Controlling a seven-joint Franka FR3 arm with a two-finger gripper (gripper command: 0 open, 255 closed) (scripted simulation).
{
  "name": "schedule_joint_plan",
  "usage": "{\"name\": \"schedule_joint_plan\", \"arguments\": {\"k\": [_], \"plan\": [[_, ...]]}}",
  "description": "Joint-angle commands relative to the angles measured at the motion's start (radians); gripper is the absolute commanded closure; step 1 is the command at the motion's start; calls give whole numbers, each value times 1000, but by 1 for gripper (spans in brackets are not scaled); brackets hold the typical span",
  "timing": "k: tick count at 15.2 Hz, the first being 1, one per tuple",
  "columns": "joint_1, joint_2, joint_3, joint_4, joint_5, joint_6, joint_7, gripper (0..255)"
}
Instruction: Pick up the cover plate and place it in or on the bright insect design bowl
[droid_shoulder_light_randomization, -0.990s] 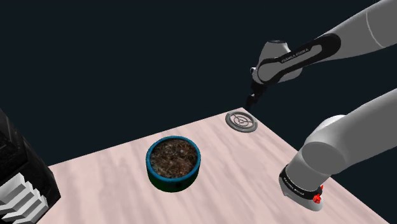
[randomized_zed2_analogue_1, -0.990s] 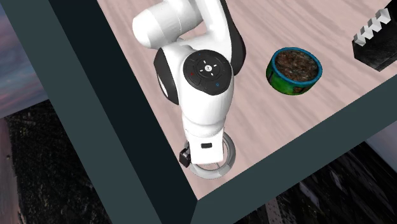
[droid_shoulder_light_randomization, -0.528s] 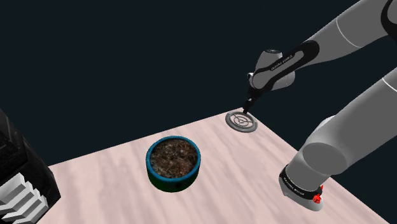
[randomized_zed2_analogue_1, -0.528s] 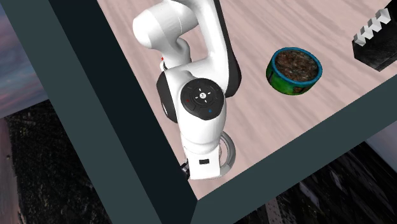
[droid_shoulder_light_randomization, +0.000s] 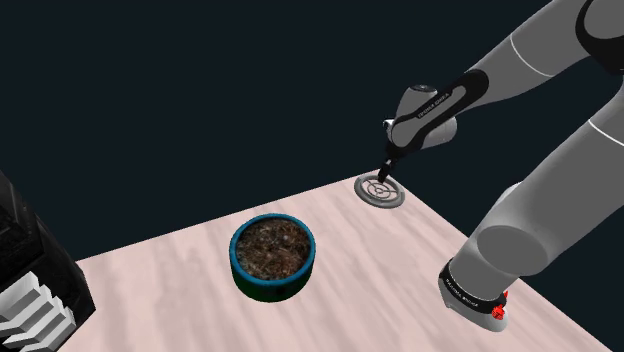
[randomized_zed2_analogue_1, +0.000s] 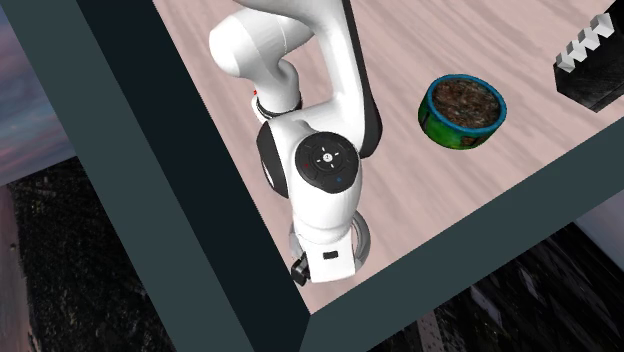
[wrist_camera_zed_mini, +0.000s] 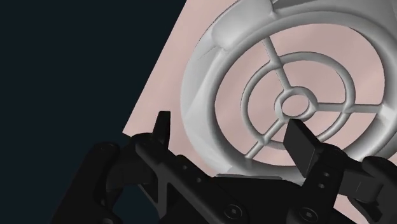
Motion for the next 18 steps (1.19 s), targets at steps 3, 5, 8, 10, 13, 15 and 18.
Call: {"name": "schedule_joint_plan", "arguments": {"k": [3, 5, 8, 10, 13, 15, 18], "plan": [[-28, 9, -19, -9, -2, -27, 5, 0], [-26, 24, -23, -17, 3, -4, 0, 255], [-37, -6, -18, -30, -21, -22, 16, 255], [-30, 6, -17, -22, -11, -18, 14, 255], [-28, 9, -18, -9, -1, -27, 5, 255], [-36, -25, -11, -4, -17, -64, 15, 255], [-45, -73, 0, 5, -33, -120, 26, 255]]}}
